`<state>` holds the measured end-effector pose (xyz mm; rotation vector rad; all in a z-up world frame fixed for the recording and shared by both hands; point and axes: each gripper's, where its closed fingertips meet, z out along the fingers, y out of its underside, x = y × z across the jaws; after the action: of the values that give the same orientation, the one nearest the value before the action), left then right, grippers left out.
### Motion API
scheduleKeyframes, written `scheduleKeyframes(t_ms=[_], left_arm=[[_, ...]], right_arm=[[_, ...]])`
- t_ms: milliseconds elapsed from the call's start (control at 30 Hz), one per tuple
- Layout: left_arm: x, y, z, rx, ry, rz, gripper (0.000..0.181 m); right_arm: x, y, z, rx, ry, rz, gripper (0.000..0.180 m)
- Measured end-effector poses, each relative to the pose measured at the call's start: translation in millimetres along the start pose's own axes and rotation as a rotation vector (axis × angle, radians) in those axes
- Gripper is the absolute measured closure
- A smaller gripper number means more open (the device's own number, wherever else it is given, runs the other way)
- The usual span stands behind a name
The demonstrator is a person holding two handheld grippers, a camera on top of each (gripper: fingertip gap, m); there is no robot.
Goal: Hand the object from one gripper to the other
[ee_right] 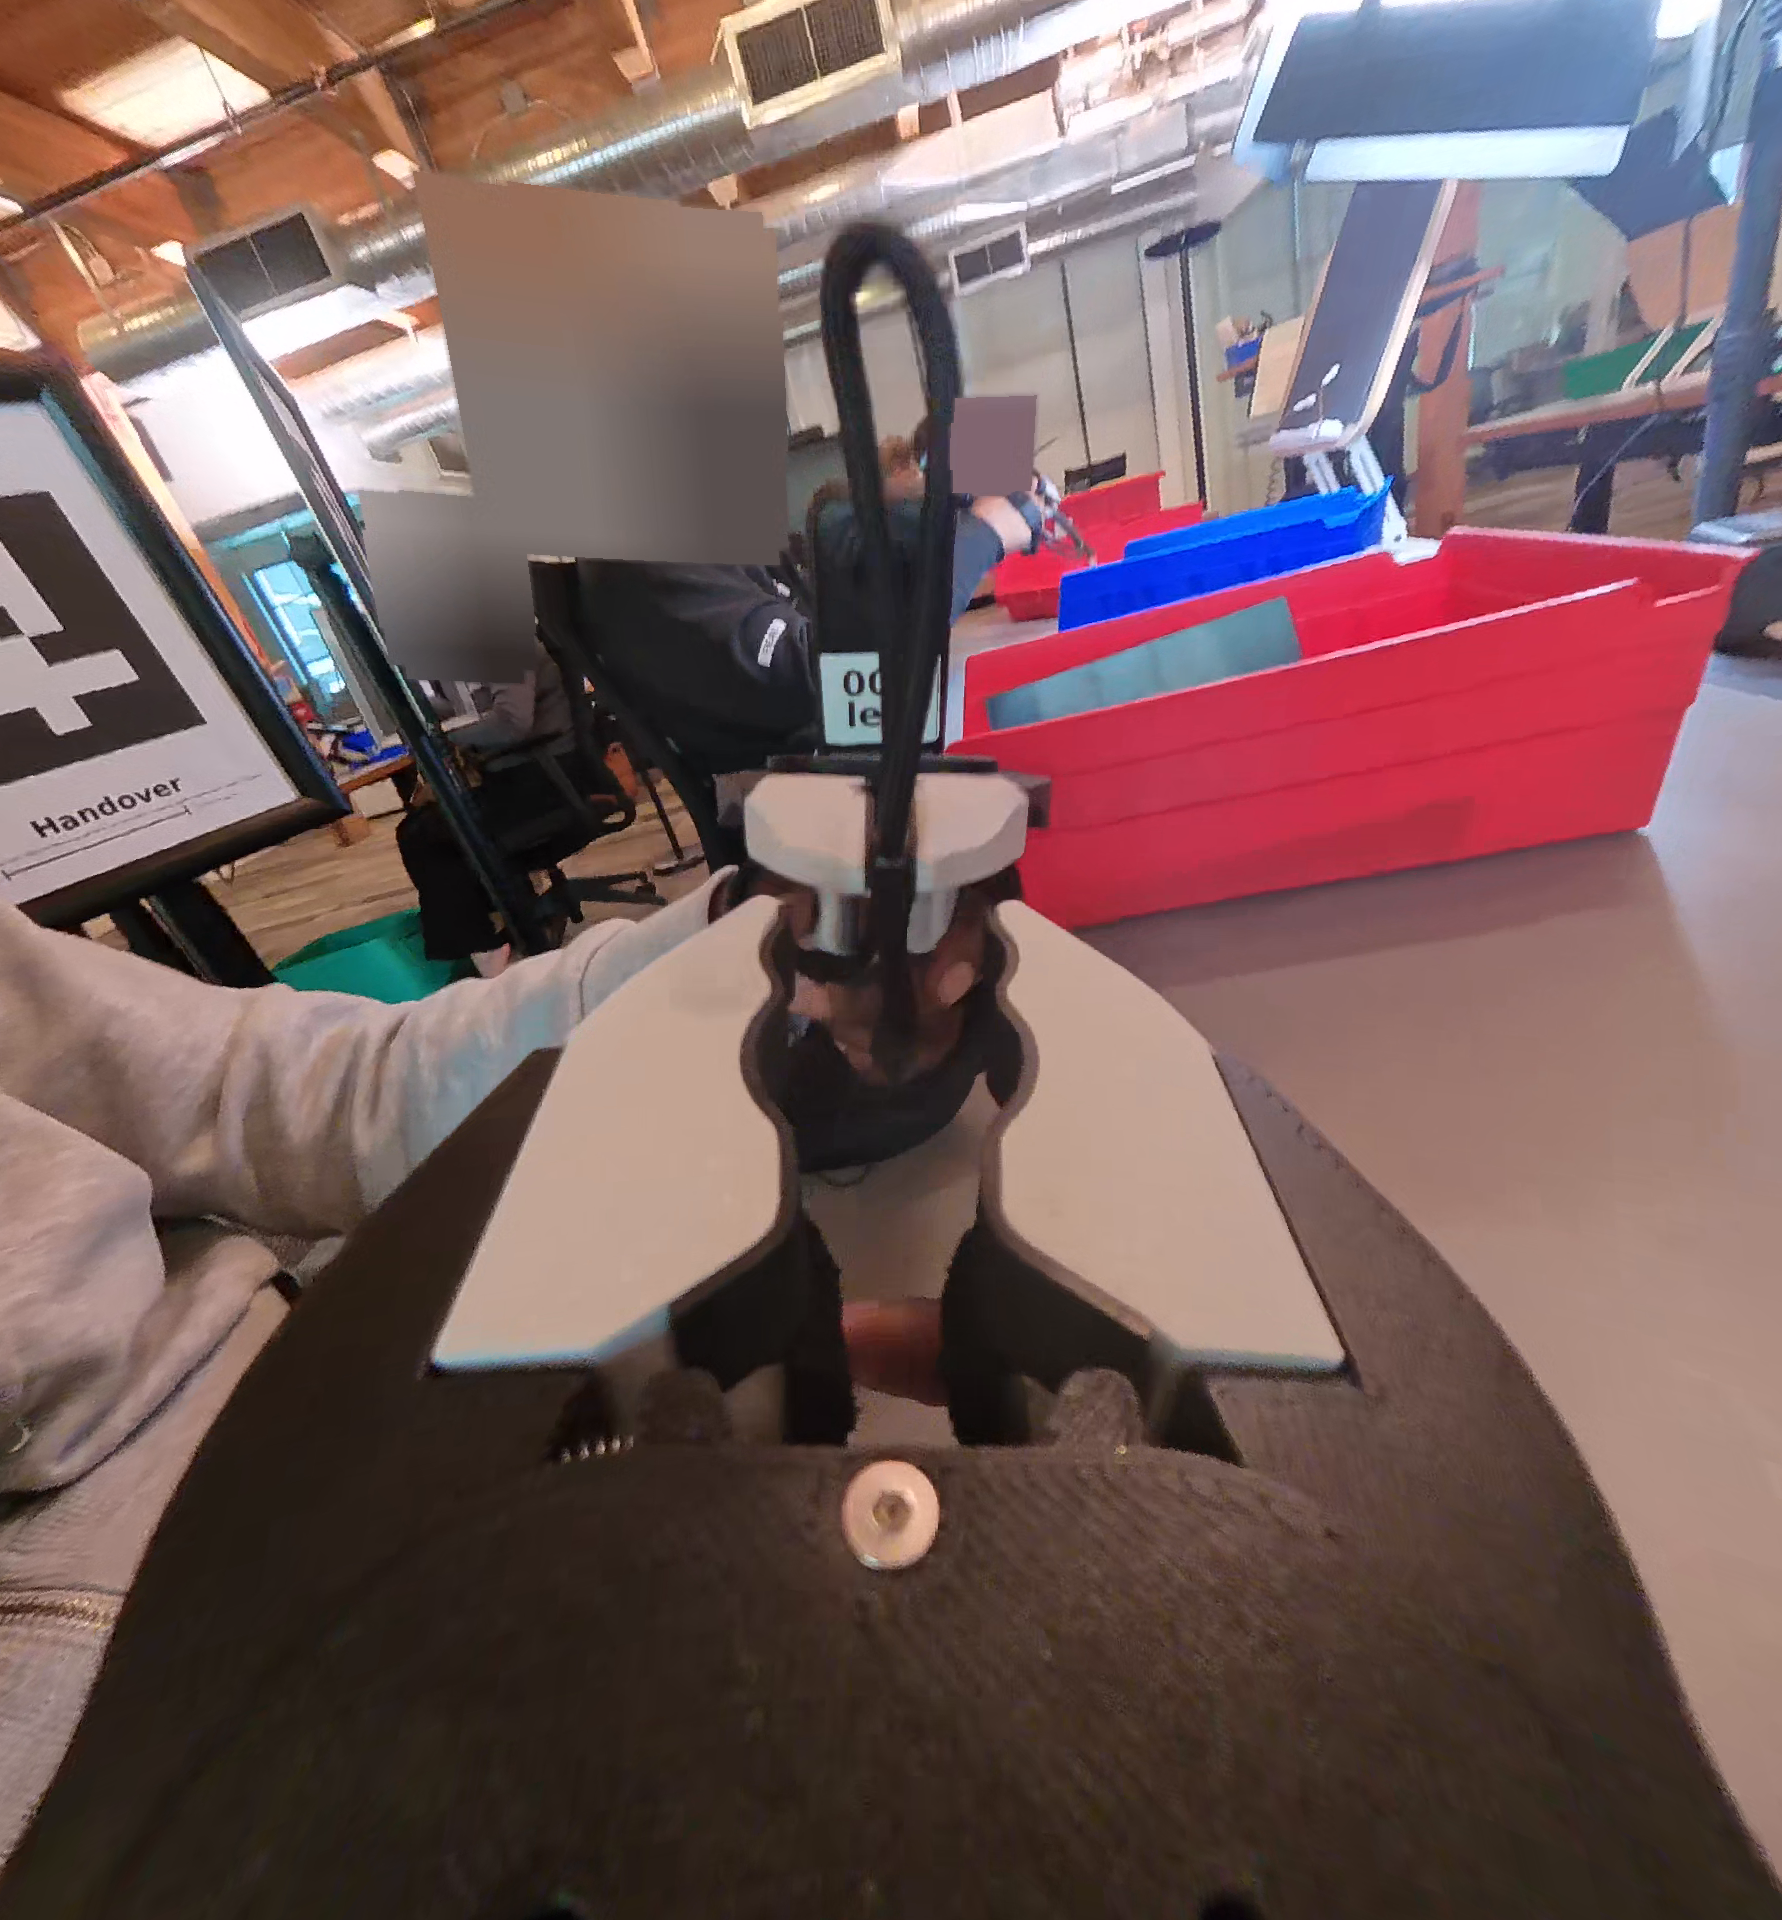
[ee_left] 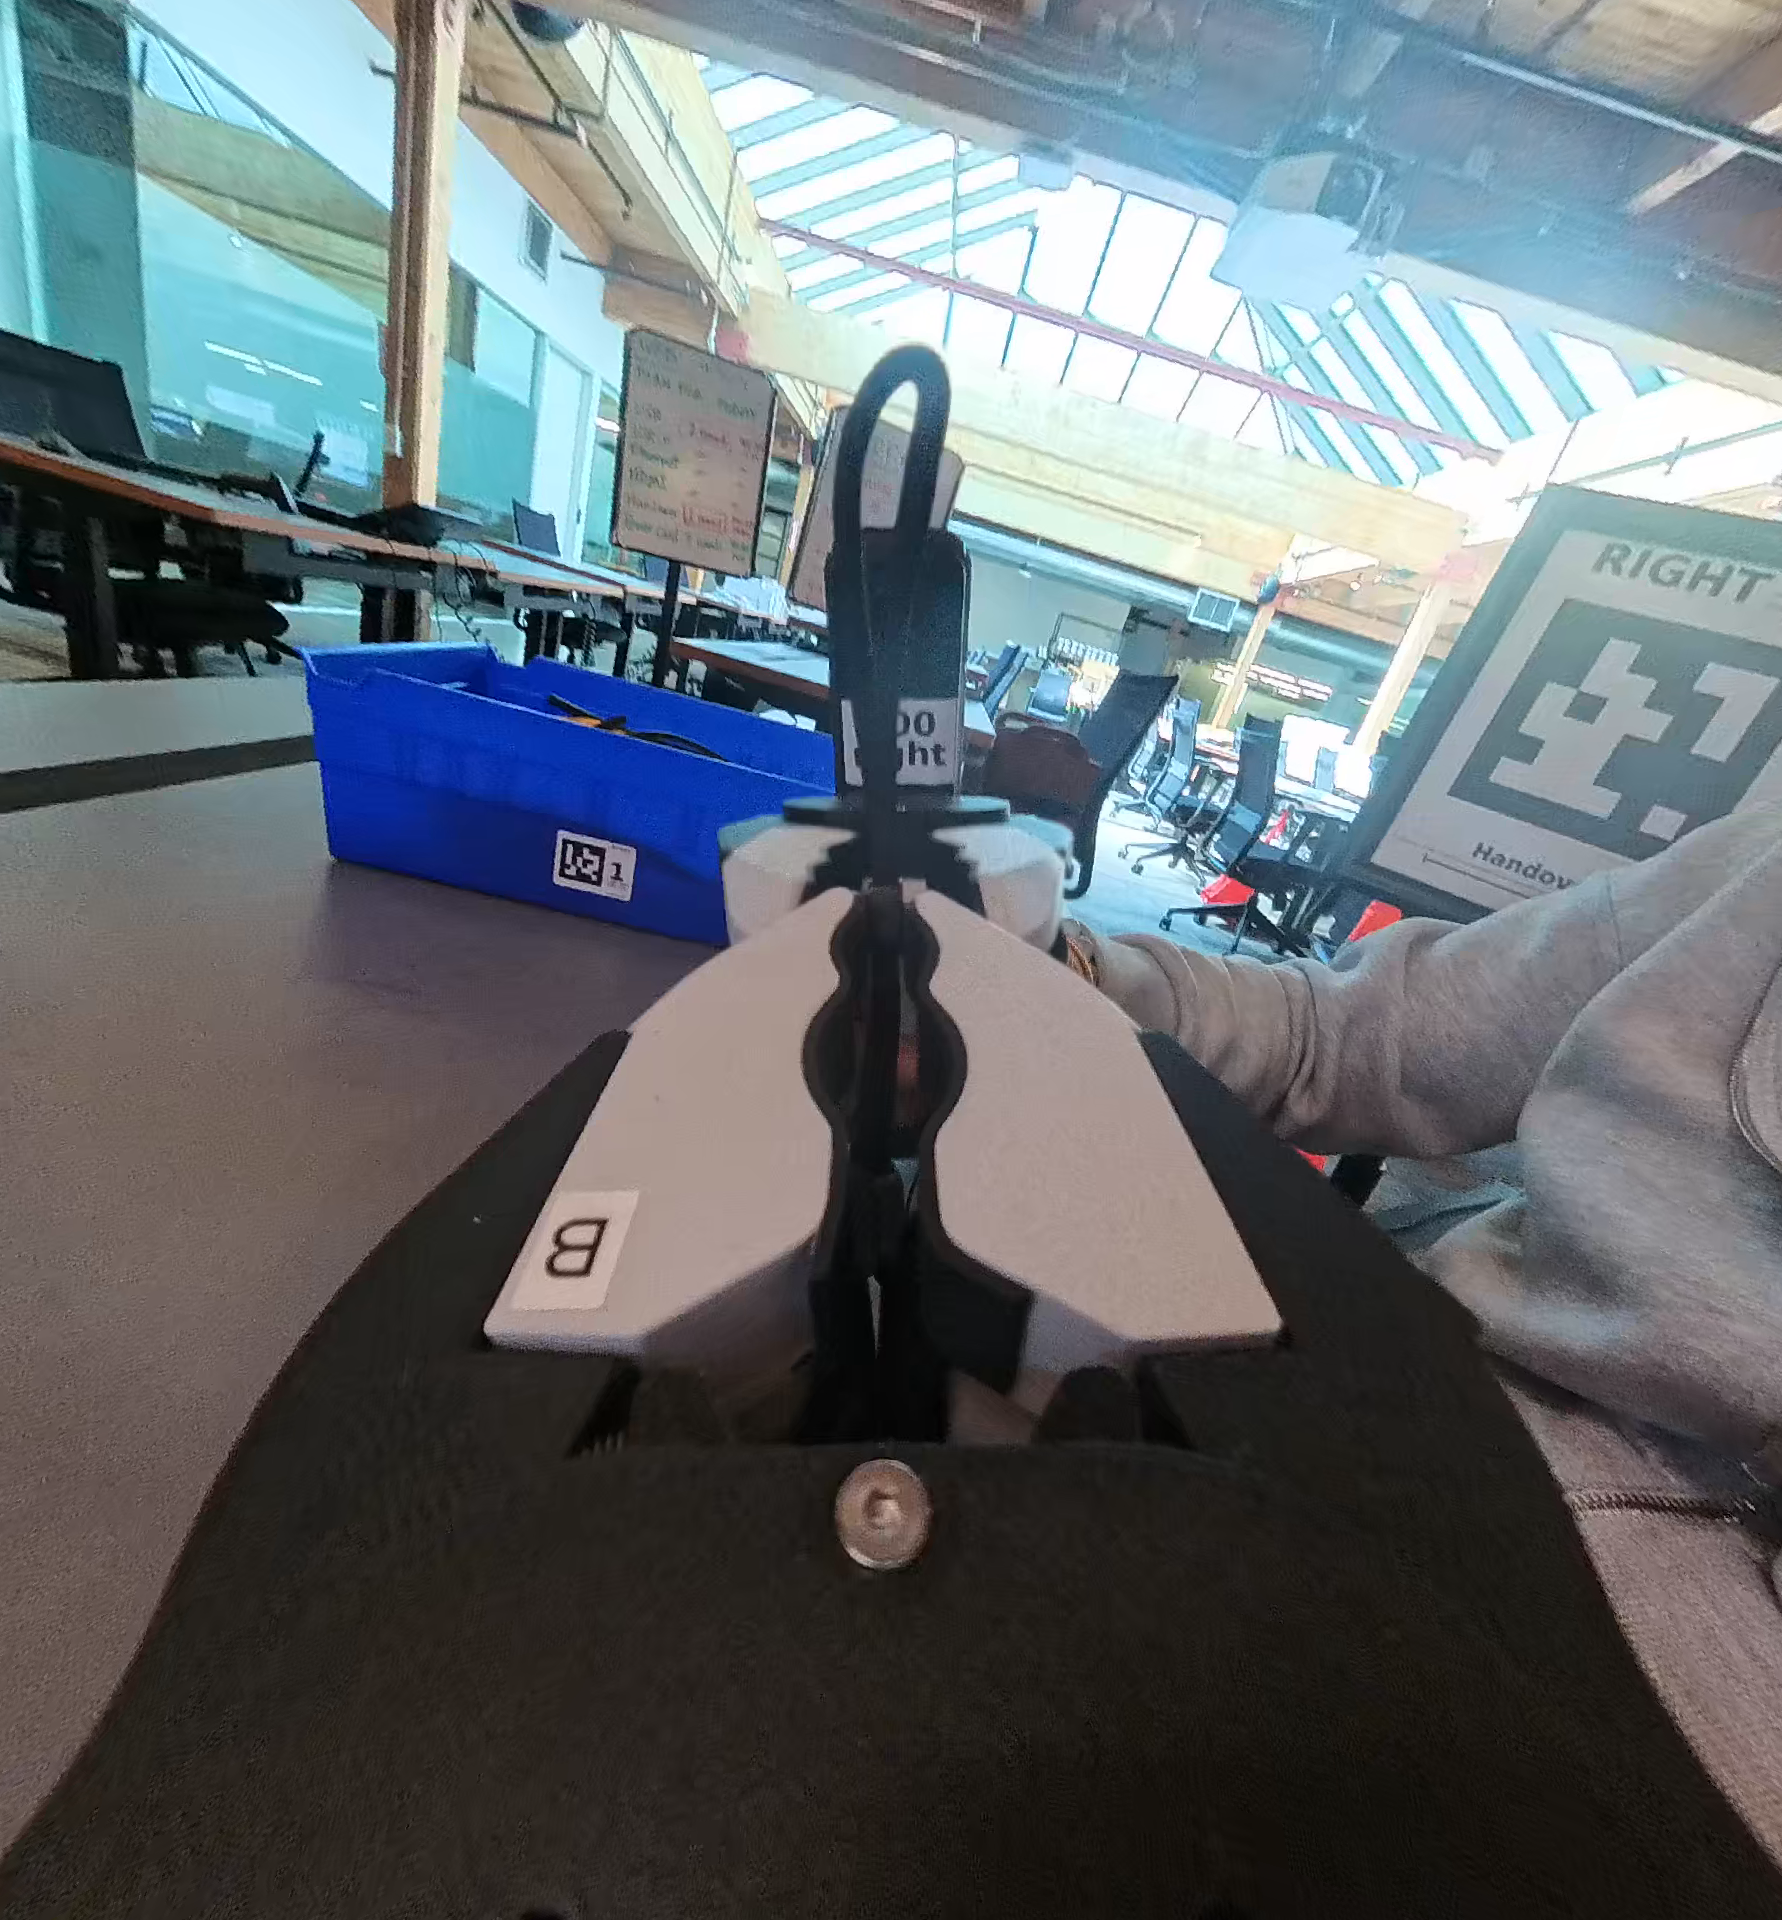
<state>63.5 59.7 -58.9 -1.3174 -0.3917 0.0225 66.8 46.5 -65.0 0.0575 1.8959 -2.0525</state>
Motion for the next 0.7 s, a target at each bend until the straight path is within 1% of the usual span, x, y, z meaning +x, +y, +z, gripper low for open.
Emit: scheduleKeyframes(t_ms=[33,100,133,167,200,233,300,367,533,567,600,700], left_arm=[[0,-1,0,0.009,0.001,0.001,0.175],[1,-1,1,0.011,0.009,-0.003,0.175],[2,0,1,0.004,0.012,-0.003,0.175],[1,2,2,-0.003,0.008,-0.004,0.175],[-1,2,2,-0.002,-0.007,-0.005,0.175],[-2,1,2,0.002,-0.01,-0.007,0.174],[-4,-1,1,0.013,-0.027,-0.021,0.161],[-7,-1,-1,0.01,-0.041,-0.043,0.157],[-2,17,3,-0.105,0.008,-0.115,0.158],[1,20,4,-0.124,0.025,-0.116,0.162],[4,21,5,-0.132,0.045,-0.11,0.173],[4,17,4,-0.108,0.04,-0.091,0.177]], right_arm=[[0,4,3,-0.018,-0.001,0.0,0.146],[1,11,9,-0.041,0.012,-0.009,0.153],[2,13,11,-0.043,0.021,-0.014,0.158],[3,13,12,-0.039,0.021,-0.017,0.169],[2,13,12,-0.034,0.009,-0.017,0.175],[1,13,11,-0.033,0.0,-0.01,0.175],[0,8,8,-0.019,-0.012,0.008,0.175],[1,1,3,0.014,-0.018,0.021,0.176],[1,-5,-2,0.038,-0.014,0.026,0.176],[1,-5,-2,0.037,-0.015,0.024,0.176],[0,-5,-2,0.035,-0.018,0.021,0.175],[-1,-7,-1,0.048,-0.016,0.016,0.175]])
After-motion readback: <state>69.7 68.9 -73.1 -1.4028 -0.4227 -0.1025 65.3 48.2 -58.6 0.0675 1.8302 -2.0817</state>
